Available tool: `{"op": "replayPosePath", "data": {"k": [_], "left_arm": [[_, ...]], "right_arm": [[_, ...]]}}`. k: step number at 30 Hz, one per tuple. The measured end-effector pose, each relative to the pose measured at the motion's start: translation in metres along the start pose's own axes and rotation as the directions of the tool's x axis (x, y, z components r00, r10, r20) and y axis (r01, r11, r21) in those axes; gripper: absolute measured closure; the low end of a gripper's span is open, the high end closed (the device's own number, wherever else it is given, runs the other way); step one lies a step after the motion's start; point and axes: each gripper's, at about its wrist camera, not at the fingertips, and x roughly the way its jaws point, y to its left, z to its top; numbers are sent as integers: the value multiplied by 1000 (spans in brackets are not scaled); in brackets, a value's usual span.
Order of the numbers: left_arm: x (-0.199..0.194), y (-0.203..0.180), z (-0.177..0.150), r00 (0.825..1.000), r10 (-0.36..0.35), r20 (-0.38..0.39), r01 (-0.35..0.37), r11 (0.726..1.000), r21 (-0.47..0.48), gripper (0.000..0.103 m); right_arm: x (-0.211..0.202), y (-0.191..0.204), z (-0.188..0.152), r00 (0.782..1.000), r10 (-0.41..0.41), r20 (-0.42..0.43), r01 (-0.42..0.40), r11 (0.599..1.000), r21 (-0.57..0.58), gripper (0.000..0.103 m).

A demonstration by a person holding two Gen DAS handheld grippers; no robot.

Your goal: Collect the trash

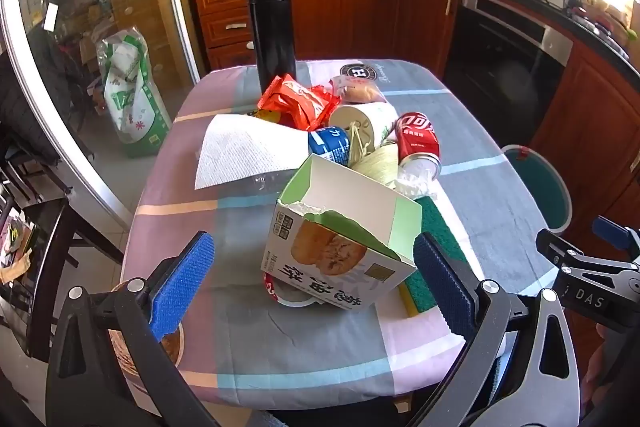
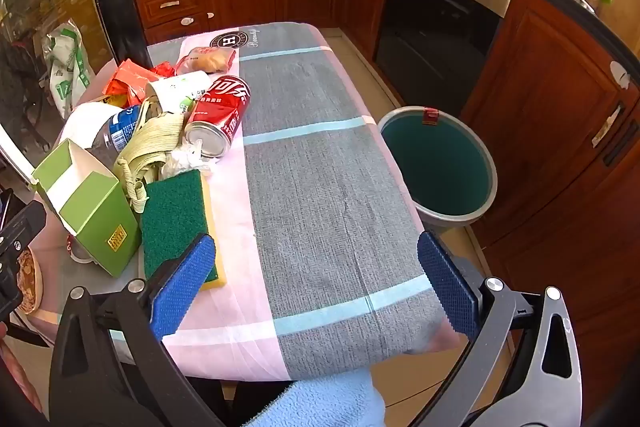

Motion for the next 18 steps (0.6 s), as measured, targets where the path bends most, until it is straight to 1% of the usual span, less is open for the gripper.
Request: {"op": "replayPosePath", "data": {"k": [12, 13, 18], "left_arm": [[-2, 3, -1, 1000, 0, -5, 0, 1000, -1, 4], [-2, 3, -1, 1000, 2, -5, -2, 1000, -2, 4], [-2, 2, -1, 1000, 13, -3, -13, 1000, -3, 4]], "right_arm": [[-4, -1, 1, 1000, -7, 4, 7, 1000, -2, 6], [1, 1, 0, 1000, -7, 4, 7, 1000, -1, 6], [0, 0, 0, 1000, -6, 5, 6, 1000, -4, 6]]}}
